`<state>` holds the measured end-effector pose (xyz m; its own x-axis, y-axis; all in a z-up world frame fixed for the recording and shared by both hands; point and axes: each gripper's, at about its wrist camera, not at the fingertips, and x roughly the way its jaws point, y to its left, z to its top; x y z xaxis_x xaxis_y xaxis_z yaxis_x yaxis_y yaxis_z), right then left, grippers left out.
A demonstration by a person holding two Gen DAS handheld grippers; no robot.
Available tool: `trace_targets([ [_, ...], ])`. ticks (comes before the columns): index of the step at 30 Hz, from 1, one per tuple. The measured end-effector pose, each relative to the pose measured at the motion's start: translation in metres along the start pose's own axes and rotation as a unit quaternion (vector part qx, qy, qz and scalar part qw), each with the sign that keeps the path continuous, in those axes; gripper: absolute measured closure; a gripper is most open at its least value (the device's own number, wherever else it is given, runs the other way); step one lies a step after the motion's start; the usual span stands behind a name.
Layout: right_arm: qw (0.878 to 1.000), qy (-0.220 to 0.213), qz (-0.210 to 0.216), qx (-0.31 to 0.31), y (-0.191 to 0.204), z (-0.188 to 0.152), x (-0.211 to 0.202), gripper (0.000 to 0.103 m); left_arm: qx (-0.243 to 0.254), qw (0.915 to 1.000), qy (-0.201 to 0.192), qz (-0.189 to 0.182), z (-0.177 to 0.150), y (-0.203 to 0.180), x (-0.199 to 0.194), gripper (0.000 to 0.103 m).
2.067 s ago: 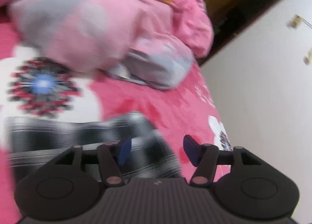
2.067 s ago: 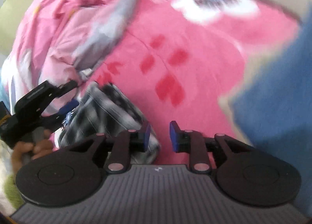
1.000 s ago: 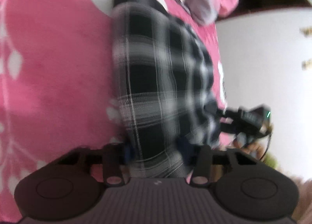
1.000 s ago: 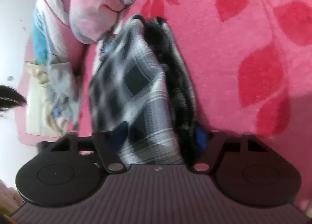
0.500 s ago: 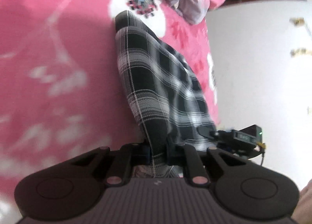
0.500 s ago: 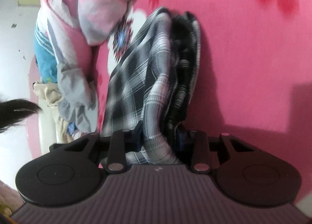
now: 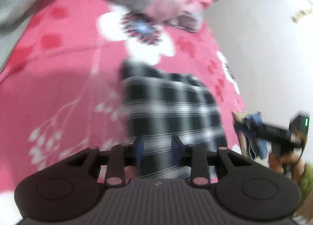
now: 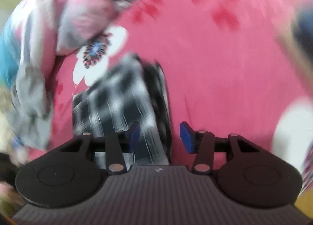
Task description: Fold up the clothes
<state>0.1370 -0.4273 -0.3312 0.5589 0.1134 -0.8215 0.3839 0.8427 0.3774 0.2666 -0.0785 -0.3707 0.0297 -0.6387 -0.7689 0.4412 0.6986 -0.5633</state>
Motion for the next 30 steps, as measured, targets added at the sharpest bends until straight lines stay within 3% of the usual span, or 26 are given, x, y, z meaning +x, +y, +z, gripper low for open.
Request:
trace_targets([
  [4, 0.996, -0.023, -0.004, -0.088, 0.031, 0.002, 0.028, 0.07, 0.083, 0.9964, -0.001, 0.02, 0.002, -0.032, 0.022, 0.068],
  [7, 0.992, 0.023, -0.059, -0.107, 0.022, -0.013, 0.076, 0.068, 0.087, 0.9951, 0.016, 0.045, -0.016, -0.025, 0.047, 0.068],
  [9, 0.995, 0.017, -0.064, -0.076, 0.013, -0.016, 0.079, 0.064, 0.088, 0.9951, 0.01, 0.042, -0.015, -0.02, 0.048, 0.066],
  [11, 0.996, 0.008, -0.075, -0.047, 0.013, -0.008, 0.068, 0.069, 0.081, 0.996, 0.011, 0.035, -0.01, -0.015, 0.046, 0.064],
  [12, 0.996, -0.003, -0.08, -0.049, 0.017, -0.004, 0.06, 0.074, 0.081, 0.9961, 0.012, 0.033, -0.009, -0.014, 0.047, 0.064],
  [16, 0.992, -0.053, -0.081, -0.08, 0.033, 0.014, 0.039, 0.078, 0.082, 0.9961, 0.015, 0.027, -0.007, -0.01, 0.048, 0.063],
  [19, 0.993, -0.05, -0.068, -0.079, 0.032, 0.028, 0.069, 0.081, 0.088, 0.9958, 0.014, 0.023, -0.009, -0.008, 0.049, 0.063],
  [22, 0.997, -0.039, -0.064, -0.008, 0.009, 0.035, 0.103, 0.081, 0.09, 0.9957, 0.013, 0.02, -0.011, -0.008, 0.047, 0.063],
  [25, 0.994, -0.047, -0.071, 0.07, -0.004, 0.043, 0.093, 0.083, 0.088, 0.9958, 0.016, 0.021, -0.01, -0.008, 0.048, 0.063],
  [27, 0.993, -0.061, -0.08, 0.06, 0.003, 0.045, 0.078, 0.086, 0.085, 0.996, 0.017, 0.022, -0.009, -0.008, 0.048, 0.063],
  [30, 0.994, -0.084, -0.059, 0.027, 0.016, 0.049, 0.062, 0.087, 0.086, 0.9959, 0.017, 0.022, -0.008, -0.008, 0.048, 0.062],
])
